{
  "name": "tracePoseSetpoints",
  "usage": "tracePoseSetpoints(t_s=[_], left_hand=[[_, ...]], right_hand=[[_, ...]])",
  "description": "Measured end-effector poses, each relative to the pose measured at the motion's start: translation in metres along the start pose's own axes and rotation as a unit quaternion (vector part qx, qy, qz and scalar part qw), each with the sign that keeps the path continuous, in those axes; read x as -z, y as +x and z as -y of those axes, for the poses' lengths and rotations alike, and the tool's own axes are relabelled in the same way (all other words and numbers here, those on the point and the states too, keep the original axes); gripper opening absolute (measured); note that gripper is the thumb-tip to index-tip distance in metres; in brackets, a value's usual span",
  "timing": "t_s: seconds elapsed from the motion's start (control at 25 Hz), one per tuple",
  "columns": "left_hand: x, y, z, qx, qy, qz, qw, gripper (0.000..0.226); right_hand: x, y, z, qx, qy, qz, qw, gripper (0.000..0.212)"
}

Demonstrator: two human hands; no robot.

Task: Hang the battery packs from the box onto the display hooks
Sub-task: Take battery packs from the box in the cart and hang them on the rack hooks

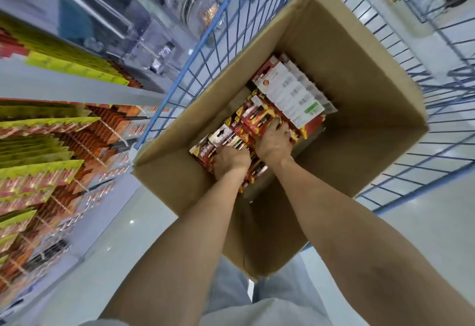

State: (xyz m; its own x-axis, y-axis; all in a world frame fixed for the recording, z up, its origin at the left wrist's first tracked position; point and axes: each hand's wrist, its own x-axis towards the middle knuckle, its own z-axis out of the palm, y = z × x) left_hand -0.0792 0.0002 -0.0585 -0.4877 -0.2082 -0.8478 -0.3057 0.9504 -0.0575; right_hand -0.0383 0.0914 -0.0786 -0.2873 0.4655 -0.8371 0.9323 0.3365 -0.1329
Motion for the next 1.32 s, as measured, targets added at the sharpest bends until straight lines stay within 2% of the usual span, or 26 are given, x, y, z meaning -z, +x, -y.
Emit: tracePoseSetpoints(t_s=[0.24, 0.44, 0.56, 0.64, 0.72, 0.76, 0.84, 1.0, 1.16, 1.32], left_hand=[[-0.012, 0.007, -0.003, 0.065, -0.126, -0.042, 0.989, 0.086], [-0.011, 0.002, -0.007, 0.088, -0.294, -0.032, 0.951, 0.061], [-0.005, 0.001, -0.004, 0.073, -0.303, -0.031, 0.95, 0.047], [0.001, -0.001, -0.002, 0.04, -0.278, -0.039, 0.959, 0.046], [0.011, -0.009, -0.002, 0.025, -0.268, -0.033, 0.962, 0.051], [0.017, -0.013, -0.001, 0.018, -0.266, -0.027, 0.964, 0.052], [0.029, -0.025, 0.003, -0.007, -0.252, -0.019, 0.968, 0.048], [0.061, -0.062, 0.017, -0.1, -0.246, -0.002, 0.964, 0.032], [0.1, -0.115, 0.033, -0.207, -0.267, 0.062, 0.939, 0.017], [0.148, -0.167, 0.043, -0.266, -0.327, 0.137, 0.896, 0.02]], right_hand=[[-0.002, 0.004, 0.004, -0.026, 0.036, -0.039, 0.998, 0.073], [-0.011, -0.003, 0.003, -0.066, 0.075, -0.047, 0.994, 0.098], [-0.015, -0.003, 0.0, -0.088, 0.077, -0.044, 0.992, 0.109], [-0.017, -0.006, -0.001, -0.079, 0.097, -0.025, 0.992, 0.092], [-0.014, -0.013, -0.001, -0.063, 0.188, 0.001, 0.98, 0.051], [-0.011, -0.017, -0.001, -0.055, 0.222, 0.016, 0.973, 0.038], [-0.003, -0.031, -0.003, -0.03, 0.23, 0.036, 0.972, 0.03], [0.027, -0.081, -0.01, 0.051, 0.264, -0.006, 0.963, 0.028], [0.065, -0.146, -0.02, 0.096, 0.36, -0.048, 0.927, 0.038], [0.11, -0.214, -0.019, 0.109, 0.535, -0.032, 0.837, 0.039]])
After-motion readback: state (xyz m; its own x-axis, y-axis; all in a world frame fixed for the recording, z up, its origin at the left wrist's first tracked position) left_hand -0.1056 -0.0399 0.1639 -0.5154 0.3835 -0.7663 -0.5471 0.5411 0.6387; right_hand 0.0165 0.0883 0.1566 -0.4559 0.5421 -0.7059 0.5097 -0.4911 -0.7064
